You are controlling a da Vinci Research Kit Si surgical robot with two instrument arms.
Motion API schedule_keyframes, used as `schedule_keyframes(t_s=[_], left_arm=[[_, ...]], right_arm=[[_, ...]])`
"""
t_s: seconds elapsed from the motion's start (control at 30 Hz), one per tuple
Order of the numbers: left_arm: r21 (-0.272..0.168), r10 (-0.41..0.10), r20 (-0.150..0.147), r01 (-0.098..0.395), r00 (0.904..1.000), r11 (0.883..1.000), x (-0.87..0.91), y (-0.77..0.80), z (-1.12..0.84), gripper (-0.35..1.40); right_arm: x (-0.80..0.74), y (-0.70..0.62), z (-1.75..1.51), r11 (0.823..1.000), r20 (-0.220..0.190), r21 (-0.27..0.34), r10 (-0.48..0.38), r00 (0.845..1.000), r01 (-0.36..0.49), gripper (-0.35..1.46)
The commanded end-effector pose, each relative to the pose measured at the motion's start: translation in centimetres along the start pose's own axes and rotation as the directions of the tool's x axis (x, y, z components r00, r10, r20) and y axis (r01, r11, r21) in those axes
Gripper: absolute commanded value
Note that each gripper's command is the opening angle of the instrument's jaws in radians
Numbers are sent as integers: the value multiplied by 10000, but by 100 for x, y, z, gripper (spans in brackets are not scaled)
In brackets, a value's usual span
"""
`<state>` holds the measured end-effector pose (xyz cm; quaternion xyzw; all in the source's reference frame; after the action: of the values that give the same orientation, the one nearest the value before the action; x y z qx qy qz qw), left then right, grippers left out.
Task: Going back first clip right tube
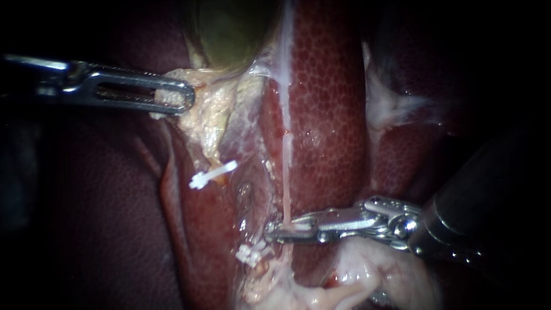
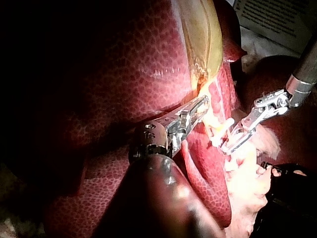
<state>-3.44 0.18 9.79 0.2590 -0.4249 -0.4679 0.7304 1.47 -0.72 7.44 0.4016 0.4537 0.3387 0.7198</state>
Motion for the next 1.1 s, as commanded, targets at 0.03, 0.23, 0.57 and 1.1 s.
schedule_keyframes(t_s=[0.03,0.23,0.57,1.1], left_arm=[[5,0,0,0,10000,10000,0,0,0,-35],[5,0,0,0,10000,10000,0,0,0,-35],[5,0,0,0,10000,10000,0,0,0,-35],[3,1,1,-1,10000,10000,0,0,0,-35]], right_arm=[[0,0,1,10000,-13,-28,-5,10000,5,-35],[0,0,1,10000,34,48,-64,10000,64,-29],[11,4,3,9475,-204,-242,-3192,9475,3187,53],[21,-5,-26,9196,-291,-506,-3912,9198,3895,60]])
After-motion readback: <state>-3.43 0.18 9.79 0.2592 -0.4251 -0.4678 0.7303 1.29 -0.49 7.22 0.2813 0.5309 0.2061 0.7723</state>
